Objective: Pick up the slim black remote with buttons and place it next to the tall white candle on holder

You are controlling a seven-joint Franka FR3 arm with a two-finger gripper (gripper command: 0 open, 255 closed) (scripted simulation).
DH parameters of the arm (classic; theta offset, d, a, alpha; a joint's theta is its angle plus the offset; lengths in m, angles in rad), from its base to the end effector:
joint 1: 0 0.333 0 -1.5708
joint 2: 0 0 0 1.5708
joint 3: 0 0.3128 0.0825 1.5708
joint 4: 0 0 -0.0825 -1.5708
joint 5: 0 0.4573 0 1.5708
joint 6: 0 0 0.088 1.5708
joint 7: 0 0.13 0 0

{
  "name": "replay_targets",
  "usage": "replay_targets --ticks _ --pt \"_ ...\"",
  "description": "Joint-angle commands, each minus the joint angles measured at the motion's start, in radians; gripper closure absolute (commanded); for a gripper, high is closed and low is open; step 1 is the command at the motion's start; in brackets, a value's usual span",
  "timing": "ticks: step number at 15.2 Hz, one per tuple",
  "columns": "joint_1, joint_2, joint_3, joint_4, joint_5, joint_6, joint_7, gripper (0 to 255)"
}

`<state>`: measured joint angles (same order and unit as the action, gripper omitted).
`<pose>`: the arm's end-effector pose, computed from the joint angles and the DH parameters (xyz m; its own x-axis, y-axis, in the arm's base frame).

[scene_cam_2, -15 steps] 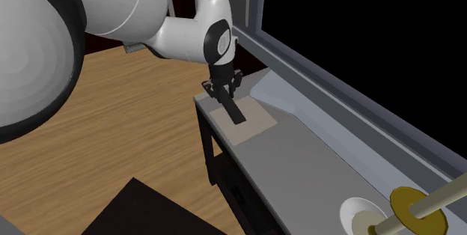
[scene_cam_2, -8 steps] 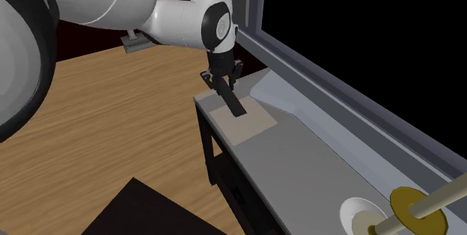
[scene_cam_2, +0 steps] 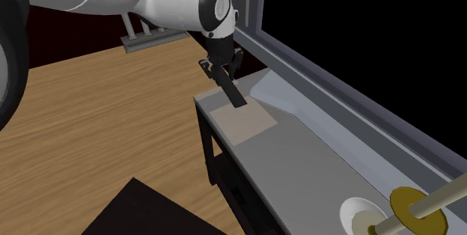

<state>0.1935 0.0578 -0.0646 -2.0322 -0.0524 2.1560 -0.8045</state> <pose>0.6299 0.0787 0.3615 0.5722 0.8200 0.0098 0.8169 -0.5710 0.0812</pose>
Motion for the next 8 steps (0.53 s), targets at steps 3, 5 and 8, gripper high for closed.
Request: replay_targets --ticks 3,5,8 --pt "0.001 -0.019 0.0 0.036 0.0 -0.055 -0.002 255" --pt "0.001 -0.027 0.001 0.054 0.0 -0.081 -0.003 255" --pt "0.001 -0.037 0.001 0.083 0.001 -0.12 -0.004 255"
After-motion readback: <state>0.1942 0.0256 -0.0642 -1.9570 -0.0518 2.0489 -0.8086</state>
